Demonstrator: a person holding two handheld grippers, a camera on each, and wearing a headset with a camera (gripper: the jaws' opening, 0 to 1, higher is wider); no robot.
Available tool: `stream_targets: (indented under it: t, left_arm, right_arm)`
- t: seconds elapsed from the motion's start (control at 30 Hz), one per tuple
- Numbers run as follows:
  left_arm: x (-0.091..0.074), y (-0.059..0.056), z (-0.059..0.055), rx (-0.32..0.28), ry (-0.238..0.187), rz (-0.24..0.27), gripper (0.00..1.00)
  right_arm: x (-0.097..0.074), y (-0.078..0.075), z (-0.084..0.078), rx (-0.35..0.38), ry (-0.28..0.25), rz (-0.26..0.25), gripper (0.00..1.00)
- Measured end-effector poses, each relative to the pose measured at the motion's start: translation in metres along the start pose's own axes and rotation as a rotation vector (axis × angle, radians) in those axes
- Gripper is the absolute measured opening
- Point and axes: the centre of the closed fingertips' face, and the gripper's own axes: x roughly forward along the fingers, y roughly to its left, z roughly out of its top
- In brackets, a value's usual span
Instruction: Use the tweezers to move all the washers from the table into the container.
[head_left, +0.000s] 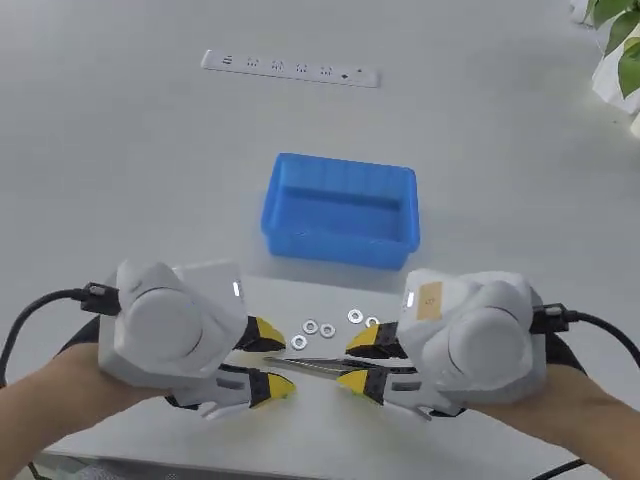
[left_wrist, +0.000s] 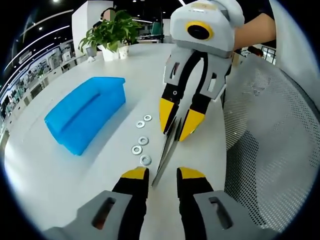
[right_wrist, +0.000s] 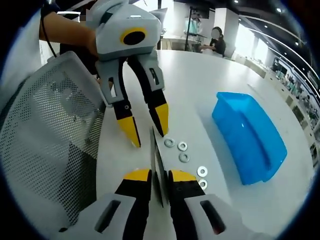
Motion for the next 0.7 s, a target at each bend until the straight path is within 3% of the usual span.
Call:
stream_targets:
  t: [0.33, 0.7]
  left_arm:
    - [-0.0012, 0.0014, -0.0023, 0.007, 0.023, -0.025, 0.17]
    - [-0.0001, 0.0023, -0.0016, 0.024, 0.050, -0.064, 0.07]
  right_arm:
    - [0.0038, 0.0022, -0.0056, -0.039, 0.069, 0.065, 0.13]
    - [0.0064, 0.0005, -0.0049, -0.140, 0.124, 0.072, 0.09]
